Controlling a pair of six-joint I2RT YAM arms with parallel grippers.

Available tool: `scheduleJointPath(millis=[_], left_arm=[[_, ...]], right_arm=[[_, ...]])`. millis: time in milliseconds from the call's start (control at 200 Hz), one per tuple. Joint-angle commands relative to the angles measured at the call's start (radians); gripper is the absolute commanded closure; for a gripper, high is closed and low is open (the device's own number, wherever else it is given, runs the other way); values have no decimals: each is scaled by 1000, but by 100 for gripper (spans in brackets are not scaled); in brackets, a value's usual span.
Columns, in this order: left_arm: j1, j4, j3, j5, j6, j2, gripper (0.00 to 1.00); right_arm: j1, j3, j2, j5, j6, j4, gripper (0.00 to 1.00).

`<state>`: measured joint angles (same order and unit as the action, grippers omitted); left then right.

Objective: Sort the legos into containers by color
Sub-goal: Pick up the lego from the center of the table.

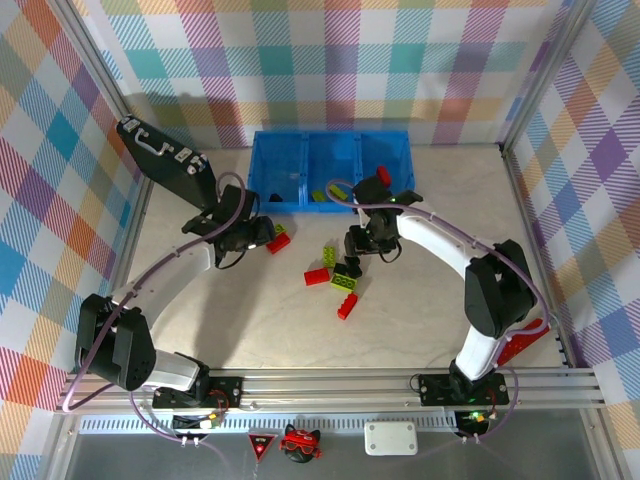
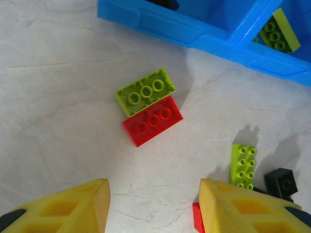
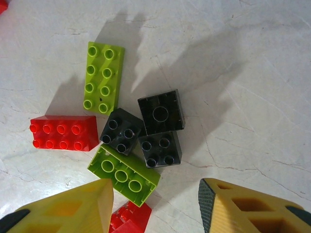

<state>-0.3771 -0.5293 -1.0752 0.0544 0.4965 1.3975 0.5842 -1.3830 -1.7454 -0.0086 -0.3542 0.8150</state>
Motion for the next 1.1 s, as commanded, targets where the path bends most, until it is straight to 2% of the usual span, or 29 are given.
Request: scheduleJointPath(millis=[0, 395, 615, 770, 1095], left_arm=[[21, -49, -26, -37, -20, -11, 49], [17, -30, 4, -111, -2, -5, 49], [-22, -92, -32, -79, -11, 41, 49], [-18, -87, -15, -79, 12, 41, 49], [59, -84, 29, -101, 12, 1, 49]], right_arm=[[8, -31, -27, -13, 19, 25, 48], [21, -60, -94, -8, 30, 33, 48], [40, -49, -96, -19, 15, 26, 48], [93, -87, -115, -15, -50, 37, 48], [233, -235, -227, 70, -224, 98, 31]])
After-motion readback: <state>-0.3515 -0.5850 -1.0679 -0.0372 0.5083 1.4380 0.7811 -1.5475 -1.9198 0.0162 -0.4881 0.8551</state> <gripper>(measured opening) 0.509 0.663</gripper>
